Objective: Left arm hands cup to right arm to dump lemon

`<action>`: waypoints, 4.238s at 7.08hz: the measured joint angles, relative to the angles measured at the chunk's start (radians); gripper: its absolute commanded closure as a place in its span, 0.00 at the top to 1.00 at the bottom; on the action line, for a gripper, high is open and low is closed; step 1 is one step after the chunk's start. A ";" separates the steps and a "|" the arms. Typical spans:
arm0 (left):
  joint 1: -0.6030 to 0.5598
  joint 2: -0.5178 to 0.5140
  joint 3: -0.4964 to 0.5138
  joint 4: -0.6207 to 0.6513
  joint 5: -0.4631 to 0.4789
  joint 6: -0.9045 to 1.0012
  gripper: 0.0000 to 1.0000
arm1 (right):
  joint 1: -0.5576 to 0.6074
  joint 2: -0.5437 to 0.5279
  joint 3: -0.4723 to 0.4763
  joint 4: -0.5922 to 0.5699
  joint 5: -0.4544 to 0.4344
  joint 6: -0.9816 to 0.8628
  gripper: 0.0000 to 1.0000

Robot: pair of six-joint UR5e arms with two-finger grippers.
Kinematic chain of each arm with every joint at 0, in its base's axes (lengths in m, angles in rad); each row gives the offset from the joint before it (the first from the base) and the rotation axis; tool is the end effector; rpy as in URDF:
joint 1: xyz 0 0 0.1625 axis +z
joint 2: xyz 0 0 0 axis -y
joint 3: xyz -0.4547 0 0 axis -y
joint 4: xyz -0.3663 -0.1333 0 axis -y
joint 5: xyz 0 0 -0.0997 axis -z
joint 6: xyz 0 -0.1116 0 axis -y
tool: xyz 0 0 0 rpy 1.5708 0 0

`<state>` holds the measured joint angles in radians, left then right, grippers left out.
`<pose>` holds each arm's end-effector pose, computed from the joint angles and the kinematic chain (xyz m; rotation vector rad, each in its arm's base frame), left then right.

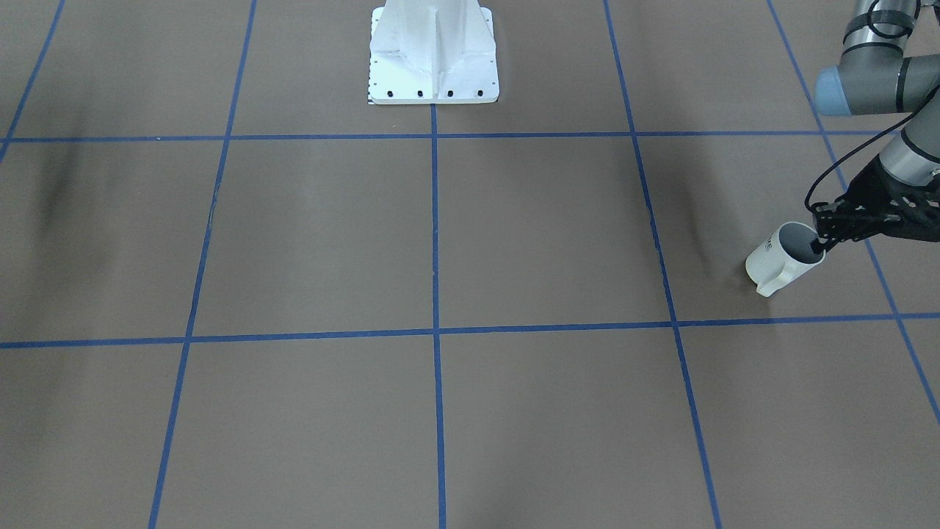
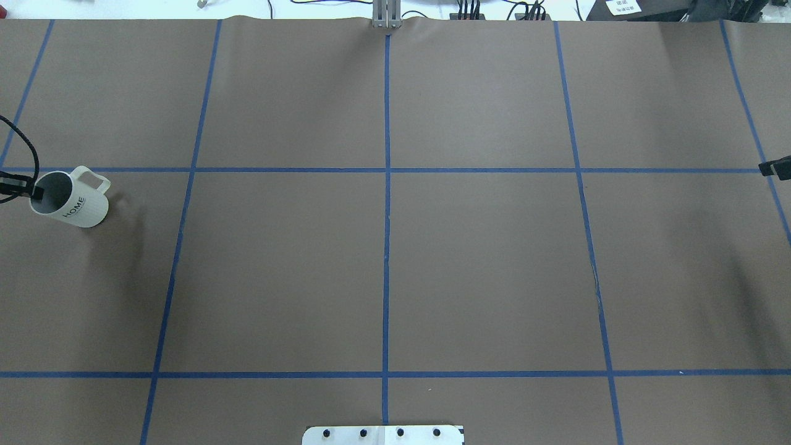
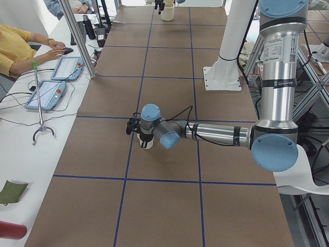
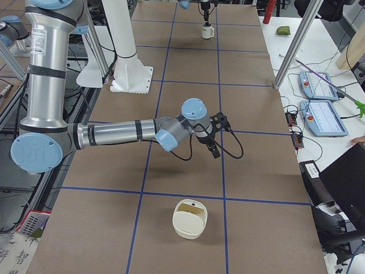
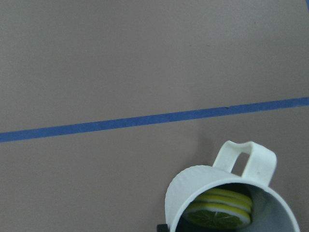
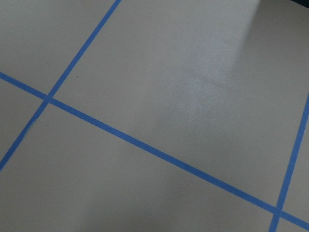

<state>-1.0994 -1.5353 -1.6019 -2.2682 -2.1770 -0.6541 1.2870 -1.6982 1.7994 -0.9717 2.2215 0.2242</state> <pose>0.1583 -0.4642 0.6254 0.2571 0.8483 0.0394 -0.0602 -0.4409 0.5802 0.4973 -0.7741 -0.2830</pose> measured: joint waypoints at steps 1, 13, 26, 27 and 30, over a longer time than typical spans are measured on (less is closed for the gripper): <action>-0.002 0.000 -0.012 0.003 -0.004 0.004 0.00 | 0.000 0.001 0.000 0.014 0.001 -0.003 1.00; 0.039 -0.636 -0.097 0.378 -0.054 -1.289 0.00 | -0.432 0.487 -0.041 0.277 -0.631 0.205 0.98; 0.281 -0.838 -0.055 0.388 0.080 -1.541 0.00 | -0.803 0.719 -0.244 0.508 -1.105 -0.101 0.94; 0.285 -0.838 -0.058 0.388 0.080 -1.541 0.00 | -0.804 0.719 -0.244 0.509 -1.110 -0.102 0.94; 0.290 -0.841 -0.064 0.388 0.077 -1.541 0.00 | -0.804 0.717 -0.245 0.508 -1.119 -0.102 0.94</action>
<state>-0.8094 -2.3759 -1.6660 -1.8807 -2.0995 -2.1951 0.4826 -0.9809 1.5544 -0.4632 1.1022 0.1227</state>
